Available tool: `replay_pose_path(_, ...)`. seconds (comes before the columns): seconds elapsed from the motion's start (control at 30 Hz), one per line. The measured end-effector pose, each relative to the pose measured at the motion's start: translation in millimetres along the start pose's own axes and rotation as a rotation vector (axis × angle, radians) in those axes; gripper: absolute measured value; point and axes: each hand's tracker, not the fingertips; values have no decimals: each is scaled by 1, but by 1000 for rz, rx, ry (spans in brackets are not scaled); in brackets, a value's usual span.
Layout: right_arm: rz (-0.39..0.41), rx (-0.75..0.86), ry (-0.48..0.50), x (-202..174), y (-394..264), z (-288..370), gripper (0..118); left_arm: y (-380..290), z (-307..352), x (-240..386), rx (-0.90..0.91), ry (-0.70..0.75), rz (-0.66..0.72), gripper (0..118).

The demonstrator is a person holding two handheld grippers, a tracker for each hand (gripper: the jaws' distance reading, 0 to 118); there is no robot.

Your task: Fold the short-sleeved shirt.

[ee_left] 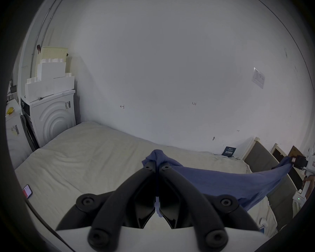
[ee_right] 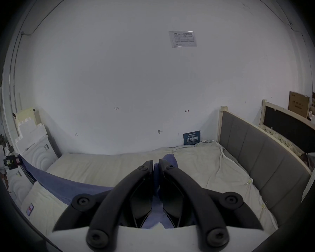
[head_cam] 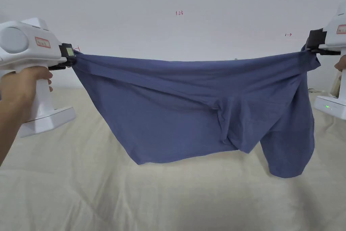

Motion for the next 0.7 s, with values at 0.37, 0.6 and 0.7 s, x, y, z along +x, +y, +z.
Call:
replay_pose_path(0.37, -16, -191, 1, 12, -127, -23, 6, -116, -26, -28, -154, 8, 16, 0)
replay_pose_path(0.6, -51, -311, 7, 21, -220, -12, 6, -196, -9, -44, -262, 23, 32, 0)
replay_pose_path(0.7, -60, -348, 3, 23, -251, 1, 6, -224, 0, -52, -305, 34, 20, 0)
